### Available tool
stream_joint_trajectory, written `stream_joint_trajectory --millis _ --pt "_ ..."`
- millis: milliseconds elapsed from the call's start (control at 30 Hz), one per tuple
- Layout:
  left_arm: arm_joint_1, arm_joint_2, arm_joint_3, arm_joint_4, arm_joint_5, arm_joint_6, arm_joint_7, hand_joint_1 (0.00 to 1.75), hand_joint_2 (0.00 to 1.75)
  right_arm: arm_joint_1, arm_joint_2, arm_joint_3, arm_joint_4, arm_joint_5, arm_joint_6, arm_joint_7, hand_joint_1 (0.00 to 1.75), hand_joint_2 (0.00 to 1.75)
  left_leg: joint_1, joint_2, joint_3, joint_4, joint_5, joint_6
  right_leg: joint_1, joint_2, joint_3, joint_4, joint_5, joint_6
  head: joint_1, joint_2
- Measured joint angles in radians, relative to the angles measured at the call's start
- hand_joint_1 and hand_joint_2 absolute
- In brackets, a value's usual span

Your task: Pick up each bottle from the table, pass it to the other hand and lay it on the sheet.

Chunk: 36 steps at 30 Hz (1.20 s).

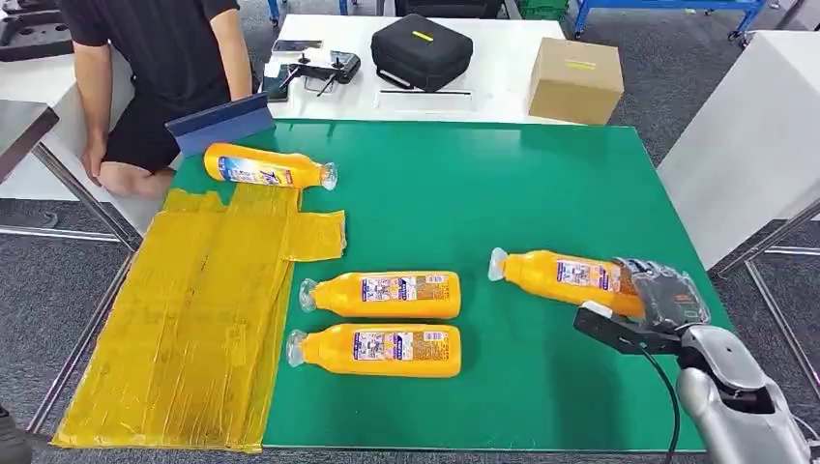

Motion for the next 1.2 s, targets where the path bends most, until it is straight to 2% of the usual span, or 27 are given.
stream_joint_trajectory --millis 633,800,967,1200 --pt "-0.004 -0.009 0.0 0.0 -0.004 0.007 -0.007 0.0 0.0 -0.05 -0.005 -0.029 -0.012 -0.049 -0.013 -0.045 1.75 1.75 0.0 0.0 -0.001 0.0 0.0 0.0 0.0 0.0 -0.001 0.0 0.0 0.0 0.0 0.0" --pt "-0.006 -0.009 -0.011 0.011 -0.021 0.023 -0.012 0.0 0.0 -0.057 -0.002 -0.026 -0.012 -0.145 -0.076 -0.093 1.75 1.75 0.0 0.0 -0.002 0.0 0.0 0.0 0.0 0.0 -0.002 0.0 0.0 0.0 0.0 0.0" --pt "-0.031 0.003 -0.096 0.074 -0.023 0.069 -0.01 0.0 0.0 -0.116 0.057 -0.008 -0.024 -0.268 -0.111 -0.139 1.75 1.75 0.0 0.001 -0.002 0.0 0.0 0.0 0.0 0.0 -0.002 0.001 0.0 0.0 0.0 0.0" --pt "-0.117 0.069 -0.27 0.192 0.045 0.135 -0.018 0.0 0.0 -0.233 0.174 0.1 -0.05 -0.429 -0.14 -0.18 1.75 1.75 0.0 0.001 -0.001 0.0 0.002 0.0 0.0 0.0 -0.002 0.003 0.0 0.0 0.0 0.0"
